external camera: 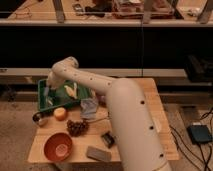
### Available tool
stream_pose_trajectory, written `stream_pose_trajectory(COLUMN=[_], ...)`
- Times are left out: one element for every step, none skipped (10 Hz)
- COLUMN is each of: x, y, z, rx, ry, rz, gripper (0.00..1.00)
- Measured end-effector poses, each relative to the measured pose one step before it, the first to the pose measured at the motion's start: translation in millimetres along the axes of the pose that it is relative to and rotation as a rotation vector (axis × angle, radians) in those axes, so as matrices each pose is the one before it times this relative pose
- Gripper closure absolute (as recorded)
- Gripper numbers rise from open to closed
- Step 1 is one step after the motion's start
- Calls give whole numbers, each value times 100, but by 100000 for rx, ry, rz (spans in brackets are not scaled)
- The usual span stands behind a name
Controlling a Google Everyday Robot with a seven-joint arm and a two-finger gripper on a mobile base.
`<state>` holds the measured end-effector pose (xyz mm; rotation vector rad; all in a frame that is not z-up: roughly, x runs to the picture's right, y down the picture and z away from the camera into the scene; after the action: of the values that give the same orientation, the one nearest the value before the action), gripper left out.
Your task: Wipe tray with sponge
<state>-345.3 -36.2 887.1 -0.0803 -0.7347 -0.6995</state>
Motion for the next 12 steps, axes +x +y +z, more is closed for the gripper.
stream_pose_trajectory(x=[-178,-403,-257,-458,-640,-593,-153,-263,-668,-765,-137,543], y=[-8,152,156,227,635,1105,529,809,451,689,512,1182], z=[342,378,-27,-255,-636,-1242,-781,-861,-632,-101,-144,-118], rx=[-782,-654,-357,-900,-1795,-2326,-962,-1763,-1834,-2340,-1109,-1945], ry=[-1607,-3977,-2329,-2238,-1355,-404,436,1188,1681,1356,1165,2365], rz=[399,1742,479,-277,-1113,-1623,-1053,-1823,-2442,-2460,-288,932], gripper=[100,100,100,100,100,100,100,100,100,100,100,100])
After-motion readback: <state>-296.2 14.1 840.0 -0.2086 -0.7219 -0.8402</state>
